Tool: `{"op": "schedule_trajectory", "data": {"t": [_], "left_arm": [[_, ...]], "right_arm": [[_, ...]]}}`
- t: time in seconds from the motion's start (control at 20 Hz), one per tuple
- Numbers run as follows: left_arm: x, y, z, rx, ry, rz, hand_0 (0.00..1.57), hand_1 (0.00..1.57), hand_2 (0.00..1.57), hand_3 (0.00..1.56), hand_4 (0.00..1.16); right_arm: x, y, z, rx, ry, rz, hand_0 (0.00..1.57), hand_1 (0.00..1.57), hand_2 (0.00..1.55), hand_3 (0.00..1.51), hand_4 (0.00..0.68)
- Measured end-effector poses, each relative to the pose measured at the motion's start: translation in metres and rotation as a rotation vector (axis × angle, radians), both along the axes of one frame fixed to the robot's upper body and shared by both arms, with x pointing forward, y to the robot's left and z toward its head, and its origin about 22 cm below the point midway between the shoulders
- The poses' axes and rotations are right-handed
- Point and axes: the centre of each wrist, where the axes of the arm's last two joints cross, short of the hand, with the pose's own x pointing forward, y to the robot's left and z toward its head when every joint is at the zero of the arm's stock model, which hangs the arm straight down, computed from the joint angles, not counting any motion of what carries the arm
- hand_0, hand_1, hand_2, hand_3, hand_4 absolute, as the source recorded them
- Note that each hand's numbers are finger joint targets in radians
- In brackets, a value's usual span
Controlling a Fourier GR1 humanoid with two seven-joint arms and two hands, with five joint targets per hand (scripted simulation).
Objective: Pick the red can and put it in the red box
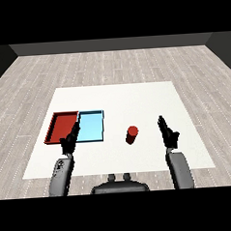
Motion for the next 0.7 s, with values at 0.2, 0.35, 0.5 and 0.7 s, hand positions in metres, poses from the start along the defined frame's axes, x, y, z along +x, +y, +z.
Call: {"op": "schedule_trajectory", "data": {"t": [0.2, 0.35, 0.5, 0.7], "left_arm": [[0.001, -0.001, 0.003, -0.016, -0.008, 0.008, 0.0, 0.0, 0.0, 0.0, 0.0], [0.005, -0.002, 0.017, -0.045, -0.096, 0.013, 0.0, 0.0, 0.0, 0.0, 0.0], [0.006, -0.006, 0.028, -0.077, -0.285, 0.011, 0.0, 0.0, 0.0, 0.0, 0.0], [0.006, -0.005, 0.024, -0.096, -0.41, 0.003, 0.0, 0.0, 0.0, 0.0, 0.0]], "right_arm": [[-0.012, -0.02, -0.002, 0.021, 0.005, 0.016, 0.0, 0.0, 0.0, 0.0, 0.0], [-0.023, -0.038, -0.001, 0.053, -0.052, 0.048, 0.0, 0.0, 0.0, 0.0, 0.0], [-0.026, -0.041, 0.007, 0.095, -0.195, 0.094, 0.0, 0.0, 0.0, 0.0, 0.0], [-0.039, -0.058, 0.001, 0.129, -0.293, 0.123, 0.0, 0.0, 0.0, 0.0, 0.0]]}}
